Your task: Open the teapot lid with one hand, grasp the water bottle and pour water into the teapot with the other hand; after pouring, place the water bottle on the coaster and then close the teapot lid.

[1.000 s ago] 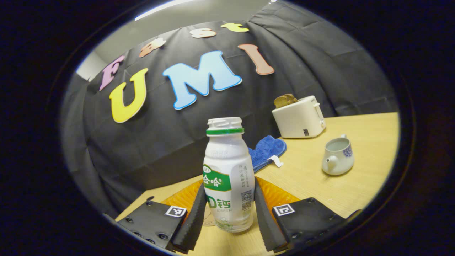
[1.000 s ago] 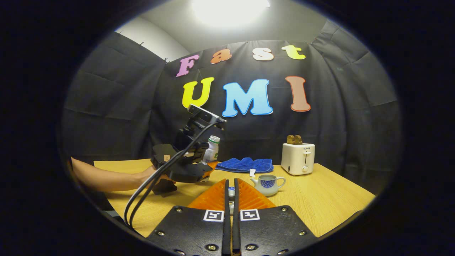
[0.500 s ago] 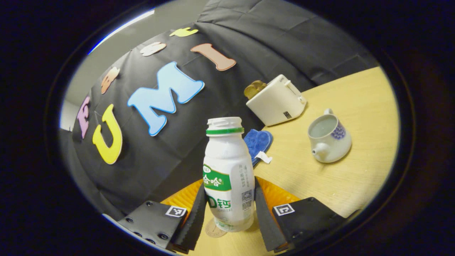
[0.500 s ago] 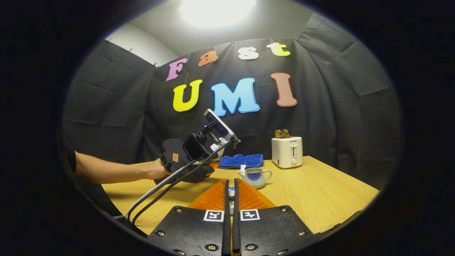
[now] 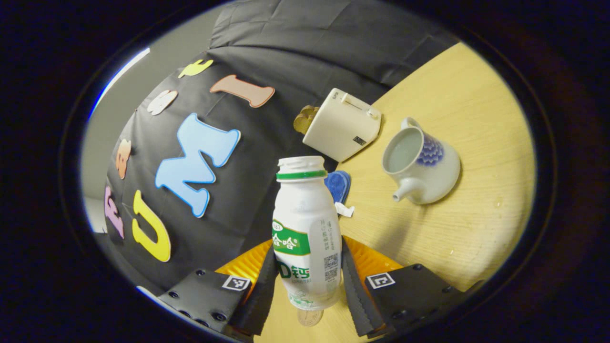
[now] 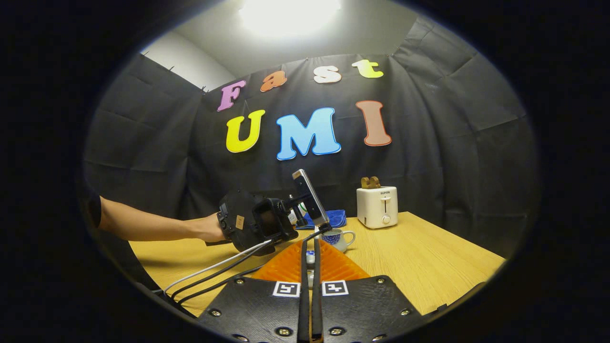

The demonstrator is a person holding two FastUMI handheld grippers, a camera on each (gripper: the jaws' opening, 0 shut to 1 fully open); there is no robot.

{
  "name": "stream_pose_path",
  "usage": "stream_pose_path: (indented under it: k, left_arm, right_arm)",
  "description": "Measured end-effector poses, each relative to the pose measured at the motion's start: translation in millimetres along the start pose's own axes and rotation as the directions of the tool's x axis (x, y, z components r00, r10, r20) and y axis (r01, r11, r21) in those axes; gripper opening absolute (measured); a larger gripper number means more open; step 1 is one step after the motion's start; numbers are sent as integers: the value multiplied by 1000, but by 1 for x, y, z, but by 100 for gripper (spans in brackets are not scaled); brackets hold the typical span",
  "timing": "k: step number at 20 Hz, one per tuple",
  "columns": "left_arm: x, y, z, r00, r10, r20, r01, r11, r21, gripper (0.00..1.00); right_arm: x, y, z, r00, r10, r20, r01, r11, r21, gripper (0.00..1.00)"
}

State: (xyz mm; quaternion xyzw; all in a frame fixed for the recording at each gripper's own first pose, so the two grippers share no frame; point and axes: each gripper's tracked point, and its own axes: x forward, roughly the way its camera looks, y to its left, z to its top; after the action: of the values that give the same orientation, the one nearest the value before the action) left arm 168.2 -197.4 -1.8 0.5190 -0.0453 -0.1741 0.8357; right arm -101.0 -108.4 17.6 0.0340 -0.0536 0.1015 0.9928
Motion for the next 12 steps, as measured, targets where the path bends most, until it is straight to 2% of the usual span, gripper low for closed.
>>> stream_pose_path:
  k: [4,12]
  left_arm:
    - [5,-6,1,1000,-7,1,7,999,42,80]
    - [8,-6,4,1000,4,1,-4,982,187,79]
  right_arm:
    - [1,-1,-1,1000,0,-5,0,1000,1,2]
    - [0,-1,2,1000,2,4,-2,1000,6,2]
